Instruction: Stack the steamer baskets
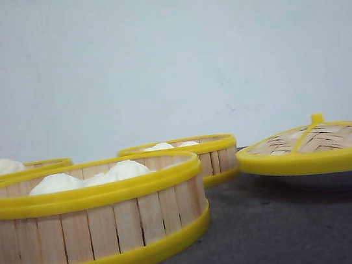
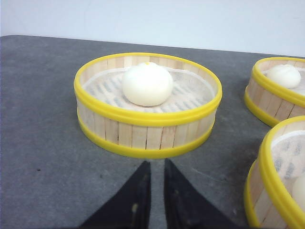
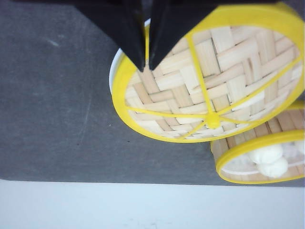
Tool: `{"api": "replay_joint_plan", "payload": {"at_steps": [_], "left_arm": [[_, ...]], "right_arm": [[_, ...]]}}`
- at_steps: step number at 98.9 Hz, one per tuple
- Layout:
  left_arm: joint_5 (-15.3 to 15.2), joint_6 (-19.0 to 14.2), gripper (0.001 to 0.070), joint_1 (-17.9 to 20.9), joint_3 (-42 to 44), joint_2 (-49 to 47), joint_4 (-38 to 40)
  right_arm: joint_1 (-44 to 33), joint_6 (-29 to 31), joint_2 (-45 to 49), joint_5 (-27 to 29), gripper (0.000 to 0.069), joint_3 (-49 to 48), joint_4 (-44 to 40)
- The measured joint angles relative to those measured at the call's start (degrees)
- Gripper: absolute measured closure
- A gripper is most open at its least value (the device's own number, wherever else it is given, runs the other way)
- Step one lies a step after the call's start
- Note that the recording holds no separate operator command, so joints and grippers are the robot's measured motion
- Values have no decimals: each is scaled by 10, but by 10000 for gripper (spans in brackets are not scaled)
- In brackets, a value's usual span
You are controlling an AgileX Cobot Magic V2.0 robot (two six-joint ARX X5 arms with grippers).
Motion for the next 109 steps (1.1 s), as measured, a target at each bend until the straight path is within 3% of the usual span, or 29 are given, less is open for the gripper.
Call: {"api": "replay_joint_plan", "payload": {"at_steps": [10,28,36,46,60,84,109], "left_arm": [[0,-20,686,0,0,0,2],[1,-100,686,0,16,1,15],[2,-135,686,0,57,7,8],[15,-152,686,0,134,23,8],[19,-145,686,0,239,87,-50],[77,-87,686,0,404,228,-183],[80,-40,686,0,438,330,-227]], "right_arm": [[0,25,0,-31,682,0,14],[0,114,1,-81,682,28,45],[0,144,6,-87,682,74,32],[0,155,37,-87,682,156,-6],[0,143,122,-87,682,267,-75],[0,81,295,-87,682,455,-184],[0,25,424,-85,682,494,-238]]}}
